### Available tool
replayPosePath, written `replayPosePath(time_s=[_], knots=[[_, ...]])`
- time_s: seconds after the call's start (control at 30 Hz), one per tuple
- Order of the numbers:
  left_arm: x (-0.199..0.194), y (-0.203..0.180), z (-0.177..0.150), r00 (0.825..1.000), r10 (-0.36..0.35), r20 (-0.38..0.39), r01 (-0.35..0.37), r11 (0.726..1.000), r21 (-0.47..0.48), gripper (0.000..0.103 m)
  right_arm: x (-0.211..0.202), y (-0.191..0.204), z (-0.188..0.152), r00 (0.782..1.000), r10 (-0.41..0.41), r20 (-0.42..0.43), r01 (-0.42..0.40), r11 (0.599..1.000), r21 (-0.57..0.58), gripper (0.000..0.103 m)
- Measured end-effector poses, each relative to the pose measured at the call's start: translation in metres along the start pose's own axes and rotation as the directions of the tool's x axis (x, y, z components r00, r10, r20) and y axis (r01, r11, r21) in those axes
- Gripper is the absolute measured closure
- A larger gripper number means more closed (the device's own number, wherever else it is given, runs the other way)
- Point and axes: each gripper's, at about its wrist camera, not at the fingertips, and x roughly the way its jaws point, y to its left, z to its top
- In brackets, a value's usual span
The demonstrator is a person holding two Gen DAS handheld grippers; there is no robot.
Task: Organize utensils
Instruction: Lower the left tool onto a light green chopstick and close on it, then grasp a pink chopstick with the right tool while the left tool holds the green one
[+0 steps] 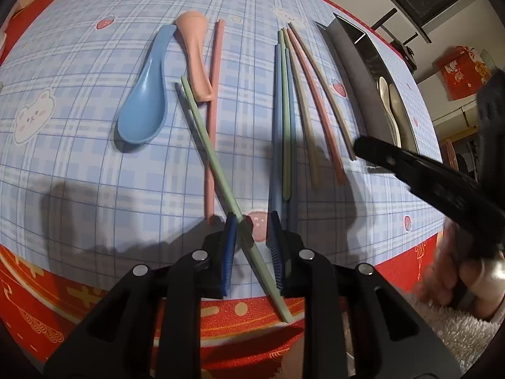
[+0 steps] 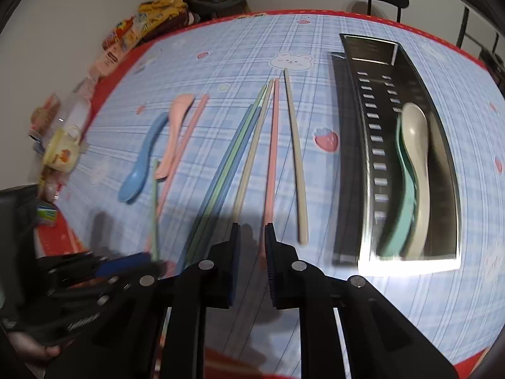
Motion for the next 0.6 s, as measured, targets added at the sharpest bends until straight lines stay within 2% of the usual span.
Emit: replayPosePath(time_s=[0.23,0.53,0.6], knots=[[0.003,0.003,0.002,1.000,-0.009,-0.014,0.009,1.000,-0.009,0.080,0.029,0.001,0.018,0.997,-0.065,-0.050,0.065,0.998,-0.001,0.088],[0.008,0.007,0.001,0.999,-0.019,-0.033,0.018,0.999,-0.036,0.079,0.039,0.011,0.020,0.989,-0.142,-0.033,0.140,0.987,-0.075,0.089],[0.008,0.007,0.001,0.999,-0.018,-0.033,0.017,0.999,-0.036,0.079,0.039,0.011,0.019,0.988,-0.151,-0.032,0.147,0.985,-0.087,0.095]])
